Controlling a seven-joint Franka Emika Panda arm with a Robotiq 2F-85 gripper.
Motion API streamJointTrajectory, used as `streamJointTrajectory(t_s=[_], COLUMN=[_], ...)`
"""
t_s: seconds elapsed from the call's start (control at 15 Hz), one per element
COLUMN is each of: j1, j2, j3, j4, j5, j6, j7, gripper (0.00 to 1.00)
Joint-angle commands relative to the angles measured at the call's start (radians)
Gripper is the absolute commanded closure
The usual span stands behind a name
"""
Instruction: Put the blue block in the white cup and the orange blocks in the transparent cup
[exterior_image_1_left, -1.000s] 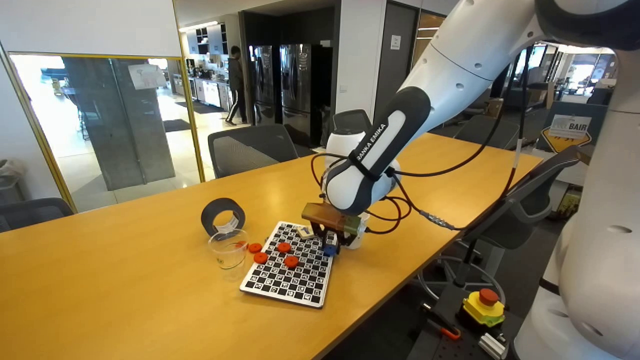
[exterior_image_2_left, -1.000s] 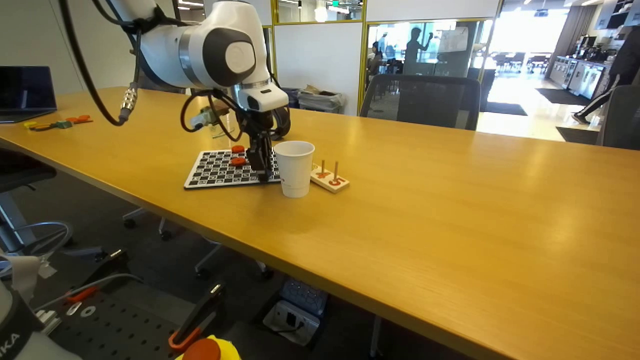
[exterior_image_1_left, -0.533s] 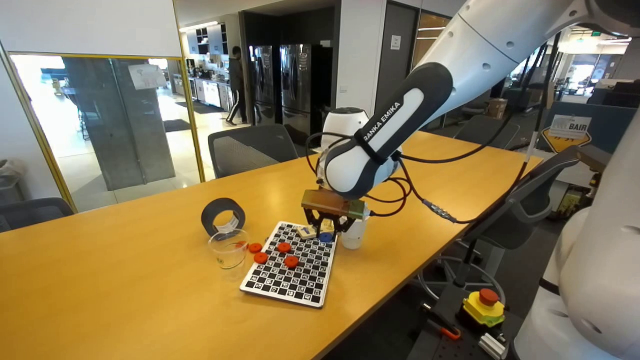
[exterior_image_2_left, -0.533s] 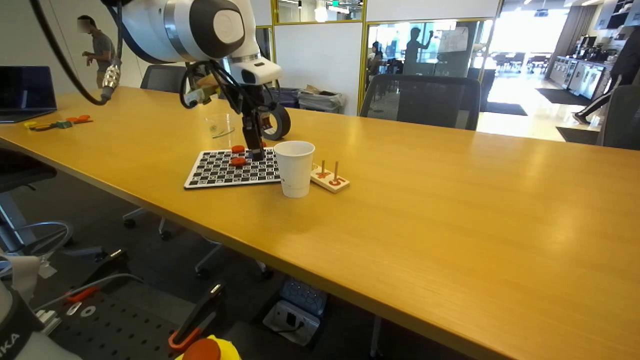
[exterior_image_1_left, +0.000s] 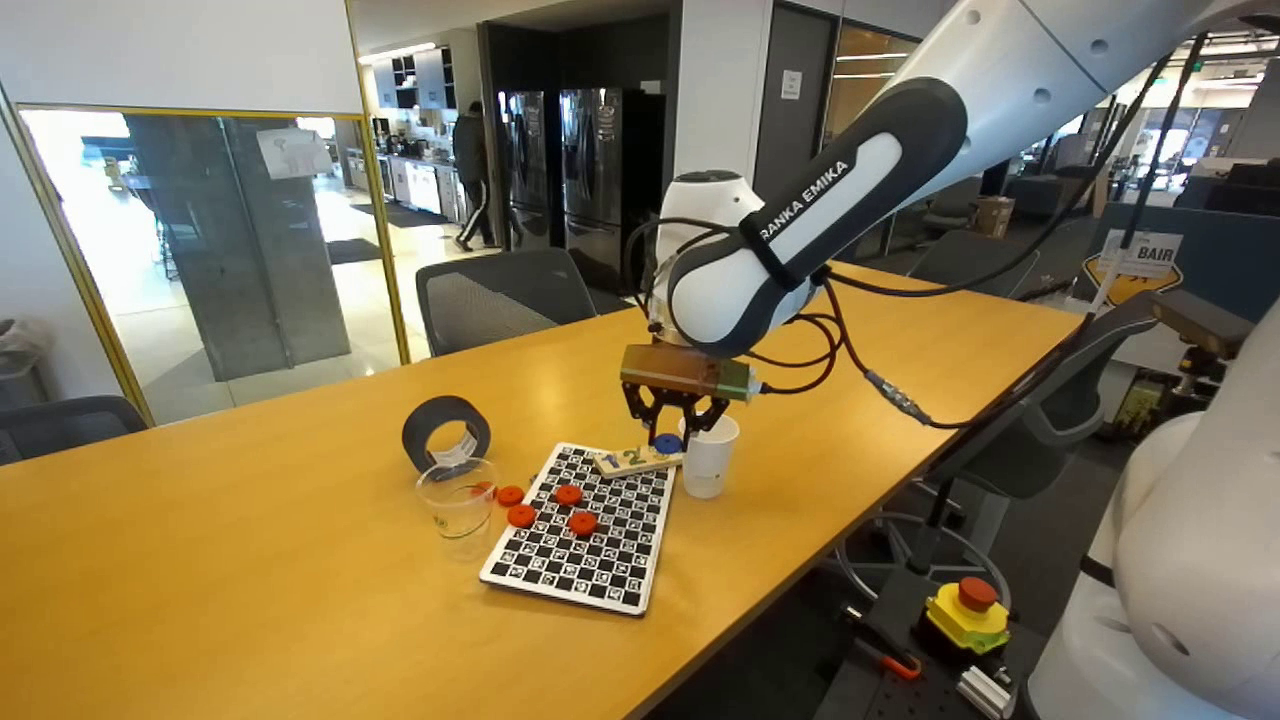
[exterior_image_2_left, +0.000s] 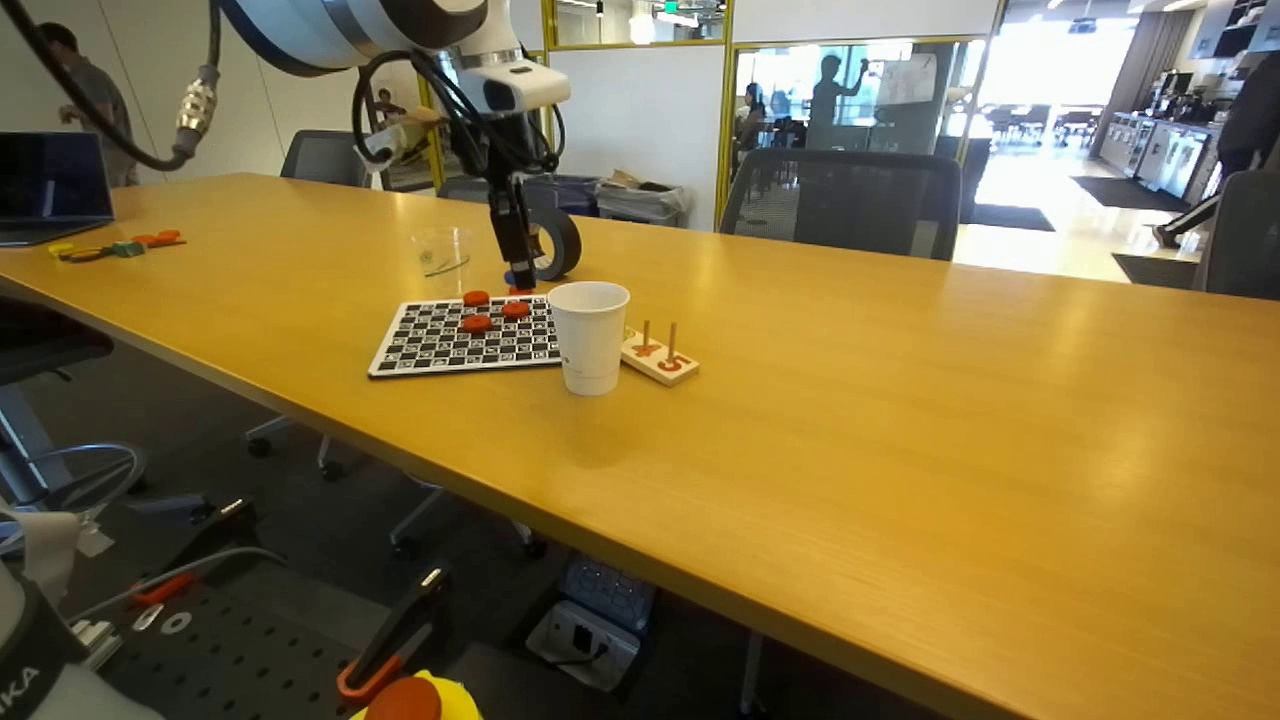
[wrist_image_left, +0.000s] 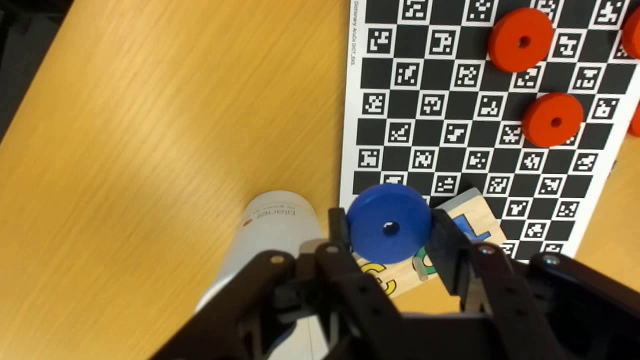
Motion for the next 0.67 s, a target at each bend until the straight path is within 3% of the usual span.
streamJointTrajectory(t_s=[0.0,0.27,0.6], j1=[-0.037,-0.086,-0.111], j2=[-0.05,-0.051,-0.032], j3=[0.028,0.055,0.052], j4=[0.007,0.027,0.047], j5=[-0.013,-0.122,-0.186], j6=[-0.041,-0.125,-0.142], j7=[-0.008,0.099,0.144], gripper=[0.82,0.82,0.82])
